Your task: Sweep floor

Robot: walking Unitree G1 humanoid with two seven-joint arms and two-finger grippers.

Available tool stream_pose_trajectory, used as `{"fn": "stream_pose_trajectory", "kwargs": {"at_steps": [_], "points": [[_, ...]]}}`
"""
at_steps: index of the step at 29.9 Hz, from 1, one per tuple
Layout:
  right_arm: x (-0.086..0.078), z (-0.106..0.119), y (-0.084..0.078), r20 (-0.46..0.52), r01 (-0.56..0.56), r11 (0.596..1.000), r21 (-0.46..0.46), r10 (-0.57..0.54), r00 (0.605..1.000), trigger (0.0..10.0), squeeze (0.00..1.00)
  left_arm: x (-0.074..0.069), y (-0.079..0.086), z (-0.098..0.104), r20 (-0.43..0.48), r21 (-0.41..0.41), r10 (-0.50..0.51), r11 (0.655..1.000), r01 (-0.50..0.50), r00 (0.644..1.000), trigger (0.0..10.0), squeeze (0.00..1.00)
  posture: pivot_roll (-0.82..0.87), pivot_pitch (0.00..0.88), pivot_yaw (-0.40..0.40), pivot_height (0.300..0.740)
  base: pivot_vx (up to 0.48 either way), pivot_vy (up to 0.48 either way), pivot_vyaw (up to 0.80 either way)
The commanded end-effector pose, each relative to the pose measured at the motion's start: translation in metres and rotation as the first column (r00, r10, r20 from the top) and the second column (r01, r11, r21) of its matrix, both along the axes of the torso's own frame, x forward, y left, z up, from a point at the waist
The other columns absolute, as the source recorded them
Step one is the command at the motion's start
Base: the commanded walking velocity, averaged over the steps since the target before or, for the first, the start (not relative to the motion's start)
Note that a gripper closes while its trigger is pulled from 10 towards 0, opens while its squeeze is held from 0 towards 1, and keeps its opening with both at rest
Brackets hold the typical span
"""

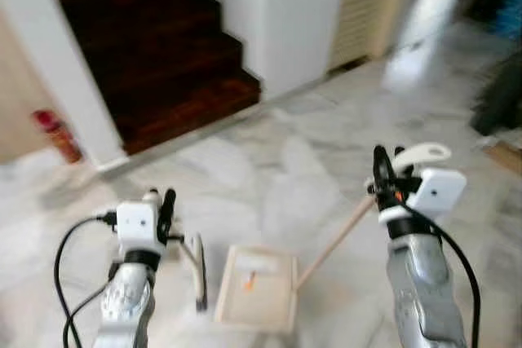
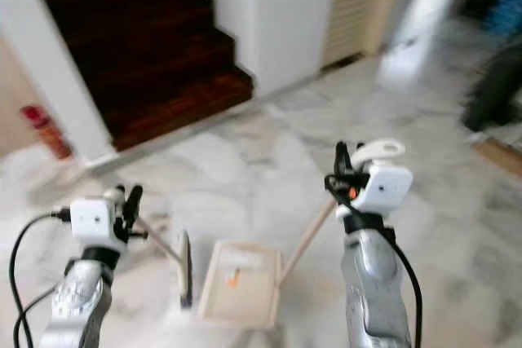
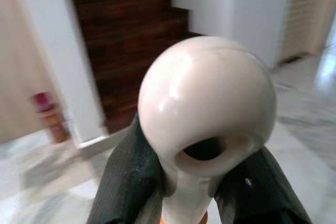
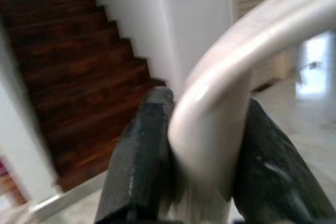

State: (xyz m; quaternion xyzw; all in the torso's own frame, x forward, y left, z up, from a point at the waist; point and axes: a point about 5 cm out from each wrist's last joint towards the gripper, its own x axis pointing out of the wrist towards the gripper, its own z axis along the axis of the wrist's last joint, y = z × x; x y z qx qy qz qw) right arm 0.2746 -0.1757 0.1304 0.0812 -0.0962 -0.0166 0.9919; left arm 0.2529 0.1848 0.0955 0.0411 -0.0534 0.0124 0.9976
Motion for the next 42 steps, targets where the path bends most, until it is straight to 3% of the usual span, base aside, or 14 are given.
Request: {"fn": "stream_pose_trajectory", "kwargs": {"at_steps": [1, 13, 34, 42], "points": [[0.0019, 0.0157, -0.0018, 0.07, 0.008, 1.0, -0.004, -0.008, 0.998, 10.0, 0.0, 0.0039, -0.002, 0.0101, 0.043, -0.001, -0.008, 1.0, 0.008, 0.999, 10.0, 0.0, 0.02, 0.0, -0.009, 0.74, 0.0, 0.48, 0.0], [0.0042, 0.0169, 0.0008, 0.075, -0.002, 1.0, 0.005, 0.001, 0.997, 10.0, 0.0, 0.0053, 0.0011, 0.0118, 0.041, 0.009, -0.003, 1.0, 0.002, 0.999, 10.0, 0.0, 0.03, 0.0, -0.005, 0.74, 0.0, 0.48, 0.0], [0.0053, 0.0175, 0.0035, 0.078, -0.011, 1.0, 0.009, 0.01, 0.997, 10.0, 0.0, 0.0058, 0.0001, 0.0122, 0.038, 0.008, -0.007, 1.0, 0.007, 0.999, 10.0, 0.0, 0.03, 0.0, -0.005, 0.74, 0.0, 0.48, 0.74], [0.0069, 0.018, 0.0046, 0.08, -0.02, 1.0, 0.022, 0.018, 0.997, 10.0, 0.0, 0.0064, 0.0005, 0.0121, 0.036, 0.011, -0.004, 1.0, 0.004, 0.999, 10.0, 0.0, 0.03, 0.0, -0.005, 0.74, 0.0, 0.48, 0.0]]}}
